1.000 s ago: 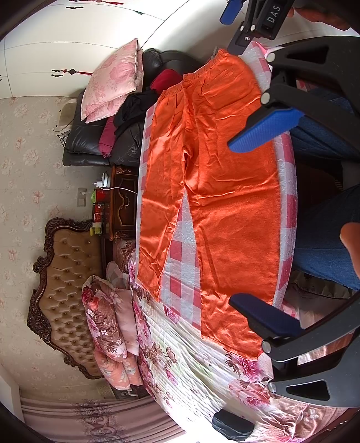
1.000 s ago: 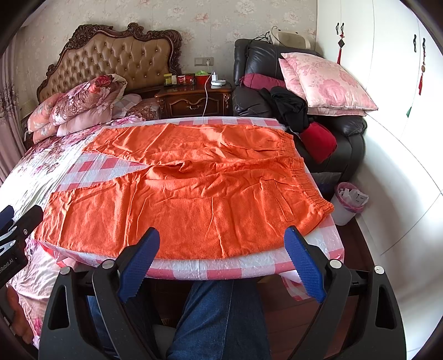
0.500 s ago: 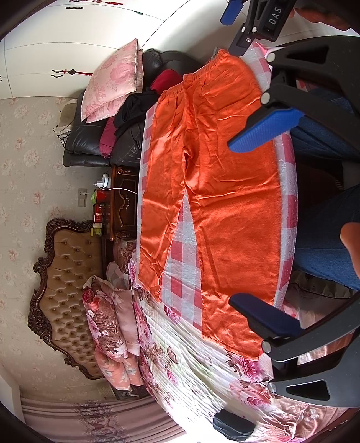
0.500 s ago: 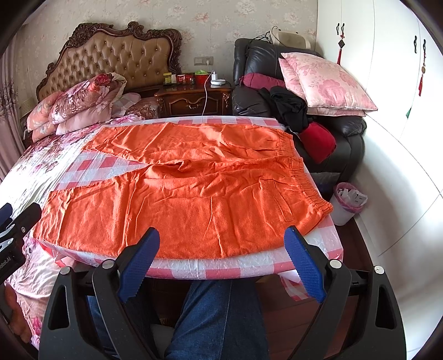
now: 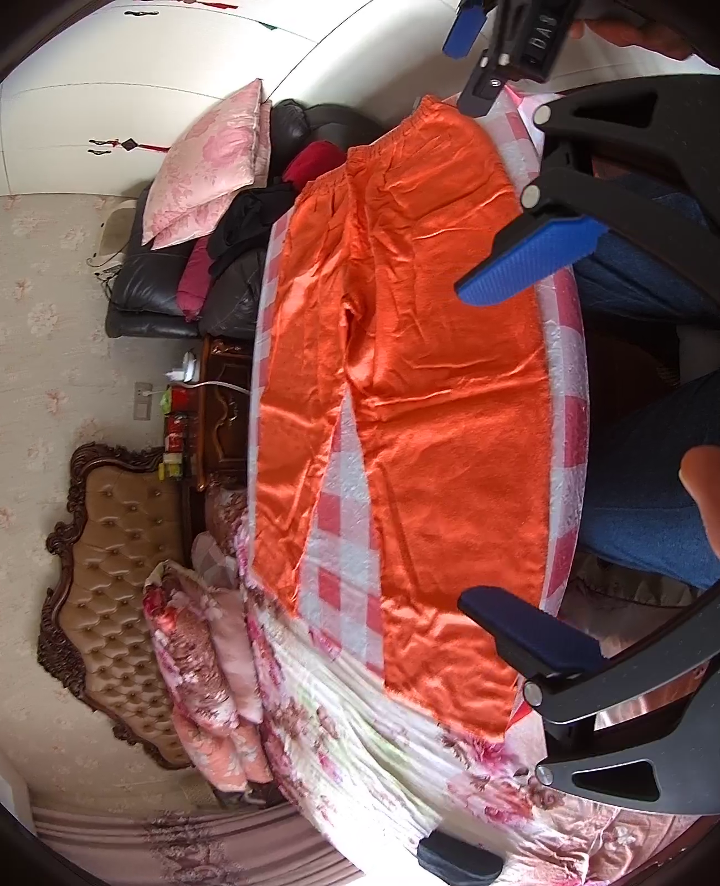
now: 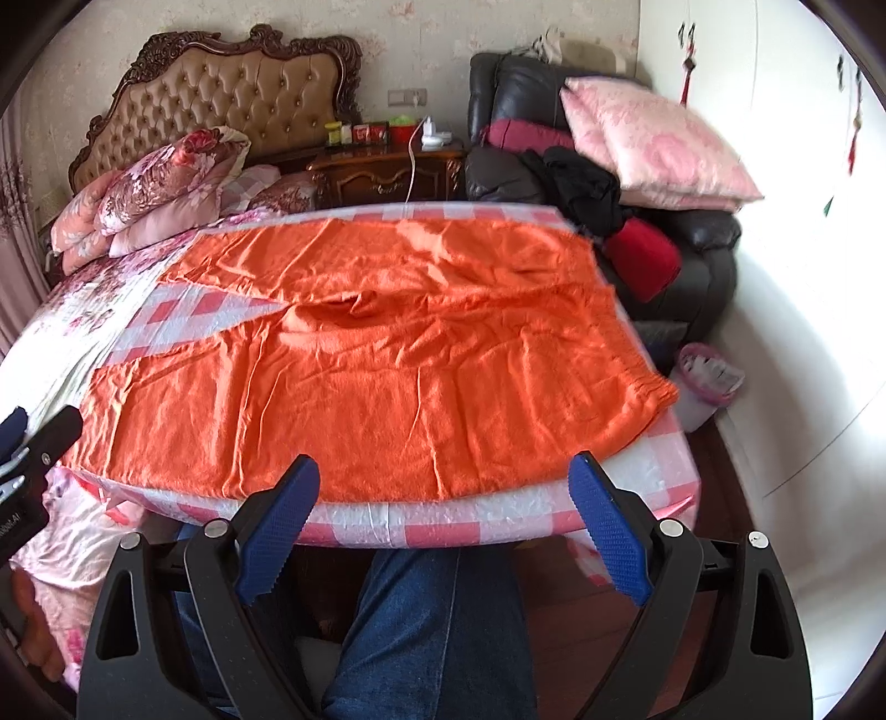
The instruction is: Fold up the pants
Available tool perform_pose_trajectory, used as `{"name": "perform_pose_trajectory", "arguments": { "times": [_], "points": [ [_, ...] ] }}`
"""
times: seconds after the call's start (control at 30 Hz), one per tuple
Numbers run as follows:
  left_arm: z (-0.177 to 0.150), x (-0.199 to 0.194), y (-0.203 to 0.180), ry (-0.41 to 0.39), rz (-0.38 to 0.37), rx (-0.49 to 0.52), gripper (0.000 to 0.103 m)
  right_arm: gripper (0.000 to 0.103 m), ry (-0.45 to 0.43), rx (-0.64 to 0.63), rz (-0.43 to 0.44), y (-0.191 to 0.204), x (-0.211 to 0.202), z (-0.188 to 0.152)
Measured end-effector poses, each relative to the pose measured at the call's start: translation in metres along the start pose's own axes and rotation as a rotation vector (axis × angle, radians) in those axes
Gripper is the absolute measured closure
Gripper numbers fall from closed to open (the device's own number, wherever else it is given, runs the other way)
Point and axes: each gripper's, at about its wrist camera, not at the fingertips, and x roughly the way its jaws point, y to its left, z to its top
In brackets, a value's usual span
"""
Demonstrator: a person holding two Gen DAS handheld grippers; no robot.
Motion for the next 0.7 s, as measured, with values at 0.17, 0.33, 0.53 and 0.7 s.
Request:
{"name": "perform_pose_trajectory", "arguments": {
  "times": [0.17, 0.33, 0.53, 0.7],
  "points": [
    [-0.001, 0.036, 0.004, 0.054, -0.045, 0.000, 0.002, 0.015, 0.098, 0.051, 0.076, -0.046, 0.049, 0.047],
    [-0.005, 0.073, 0.014, 0.116, -0.100, -0.035, 0.002, 0.015, 0.258, 0.014, 0.068, -0.108, 0.134, 0.130],
    [-0.011, 0.099, 0.037, 0.169, -0.096, -0.082, 0.002, 0.014, 0.306, -0.143, -0.054, -0.144, 0.223, 0.233],
    [-0.009, 0.116, 0.069, 0.238, -0.017, -0.141, 0.002, 0.015, 0.363, -0.273, -0.037, -0.138, 0.305, 0.288]
  ]
}}
